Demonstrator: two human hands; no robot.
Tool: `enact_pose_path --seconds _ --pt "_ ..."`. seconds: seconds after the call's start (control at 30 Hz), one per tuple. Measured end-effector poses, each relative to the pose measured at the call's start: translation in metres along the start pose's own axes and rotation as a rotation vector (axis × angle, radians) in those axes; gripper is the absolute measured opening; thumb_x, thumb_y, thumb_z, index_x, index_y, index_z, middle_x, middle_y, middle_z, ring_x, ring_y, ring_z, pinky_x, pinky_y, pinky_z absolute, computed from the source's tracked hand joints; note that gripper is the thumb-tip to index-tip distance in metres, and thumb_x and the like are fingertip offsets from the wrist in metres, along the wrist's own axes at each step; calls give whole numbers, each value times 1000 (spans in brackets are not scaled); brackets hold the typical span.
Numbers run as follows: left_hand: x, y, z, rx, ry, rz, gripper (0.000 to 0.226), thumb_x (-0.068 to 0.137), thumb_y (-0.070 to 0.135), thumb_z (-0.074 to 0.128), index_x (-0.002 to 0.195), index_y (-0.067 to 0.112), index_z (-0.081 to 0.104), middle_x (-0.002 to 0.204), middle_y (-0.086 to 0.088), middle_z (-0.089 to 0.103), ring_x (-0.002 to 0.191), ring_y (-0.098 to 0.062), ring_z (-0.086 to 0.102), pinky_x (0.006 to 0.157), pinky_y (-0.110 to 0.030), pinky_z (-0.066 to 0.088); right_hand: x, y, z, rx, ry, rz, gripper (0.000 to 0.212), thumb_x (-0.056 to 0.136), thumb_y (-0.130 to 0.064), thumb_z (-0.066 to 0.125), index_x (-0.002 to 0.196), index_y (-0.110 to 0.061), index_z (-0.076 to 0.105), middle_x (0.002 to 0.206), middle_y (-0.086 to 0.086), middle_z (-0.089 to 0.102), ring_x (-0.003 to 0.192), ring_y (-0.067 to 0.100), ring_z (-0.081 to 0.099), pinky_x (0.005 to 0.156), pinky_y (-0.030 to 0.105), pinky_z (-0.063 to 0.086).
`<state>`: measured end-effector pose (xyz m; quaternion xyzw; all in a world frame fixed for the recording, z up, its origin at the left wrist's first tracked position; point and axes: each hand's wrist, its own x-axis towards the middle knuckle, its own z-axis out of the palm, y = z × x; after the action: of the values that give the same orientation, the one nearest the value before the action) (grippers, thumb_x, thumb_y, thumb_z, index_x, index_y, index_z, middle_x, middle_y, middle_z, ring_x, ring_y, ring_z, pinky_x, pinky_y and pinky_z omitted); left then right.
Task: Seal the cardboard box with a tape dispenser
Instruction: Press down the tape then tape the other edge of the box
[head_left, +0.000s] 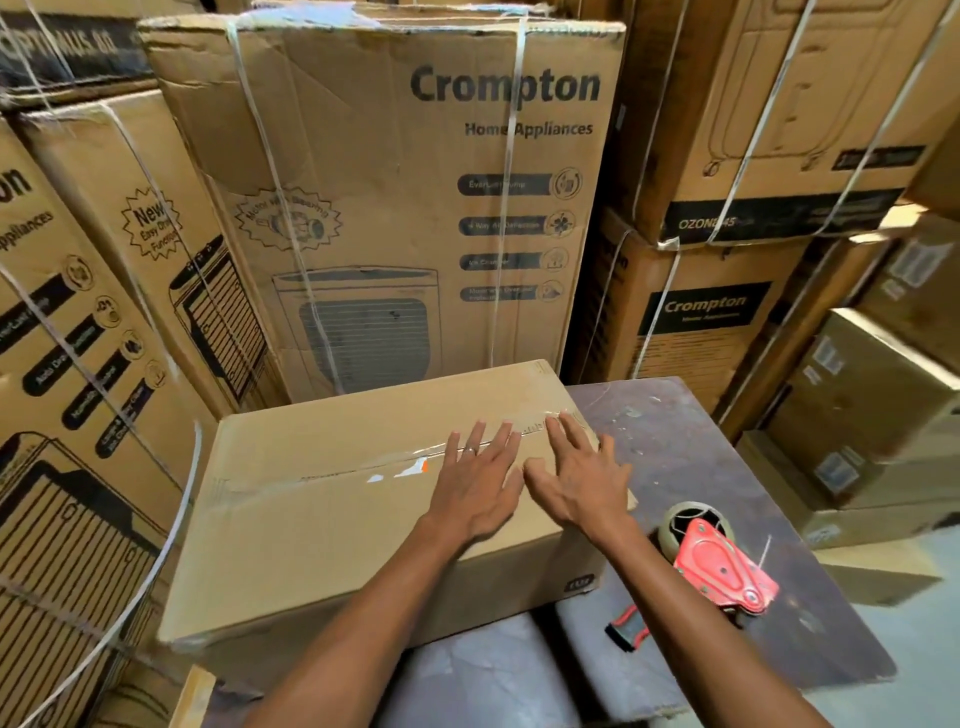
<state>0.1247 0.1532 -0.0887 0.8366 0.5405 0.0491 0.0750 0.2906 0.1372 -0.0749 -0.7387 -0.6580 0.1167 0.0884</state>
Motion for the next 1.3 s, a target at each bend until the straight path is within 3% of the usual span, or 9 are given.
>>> enact_pose_path --seconds 0.3,0.43,0.53,0.63,0.8,0.9,1.0,1.17,1.3 --pt "-1 -1 4 -46 52 -19 61 104 47 24 161 28 15 169 11 5 157 -22 -1 125 -49 -5 15 5 -4 74 -42 72 76 97 -62 32 165 -35 13 175 -7 4 151 49 23 114 62 33" --pt "-1 1 4 -66 89 -36 64 100 48 25 160 29 22 168 11 13 156 -21 5 126 -48 -1 26 40 -16 355 -137 18 73 93 -62 33 162 -40 28 165 2 39 146 38 40 118 49 32" --pt "-1 2 5 -100 112 -49 67 95 50 24 159 29 27 167 12 18 156 -21 10 126 -48 2 15 69 -15 980 -73 282 49 97 -50 49 127 -18 71 118 0 76 113 26 67 93 39 51" --pt "0 1 3 -126 129 -61 66 94 50 27 158 29 31 167 11 21 155 -21 12 126 -48 4 -14 90 22 1324 -56 524 36 103 -29 47 78 -12 66 54 -7 66 49 5 59 47 17 46" --pt "-3 3 4 -133 135 -55 67 94 49 27 157 28 31 167 10 21 155 -21 12 126 -48 3 -70 116 108 973 38 757 30 87 -37 61 75 -10 66 79 13 68 80 30 70 73 39 54" --pt "-3 3 3 -128 135 -53 67 94 49 26 157 28 32 167 9 21 155 -21 13 126 -48 3 -94 110 117 852 162 870 26 85 -33 71 97 -14 58 94 12 65 103 38 66 80 38 42" --pt "-5 4 4 -129 128 -56 67 94 49 26 157 27 32 167 9 21 155 -22 13 126 -48 4 -100 113 129 922 227 1025 50 81 -27 81 116 -4 51 116 26 66 113 44 65 87 43 48" --pt "-10 5 5 -142 149 -46 64 96 49 28 155 25 36 166 7 24 155 -23 15 126 -48 5 -79 149 163 921 114 1030 54 60 -32 86 100 0 72 102 23 75 97 41 71 82 45 59" --pt "-11 6 5 -150 150 -47 65 95 48 28 155 26 37 166 7 25 155 -23 15 126 -48 5 -67 153 149 940 109 998 26 64 -18 79 75 -3 61 92 24 70 82 39 69 74 43 58"
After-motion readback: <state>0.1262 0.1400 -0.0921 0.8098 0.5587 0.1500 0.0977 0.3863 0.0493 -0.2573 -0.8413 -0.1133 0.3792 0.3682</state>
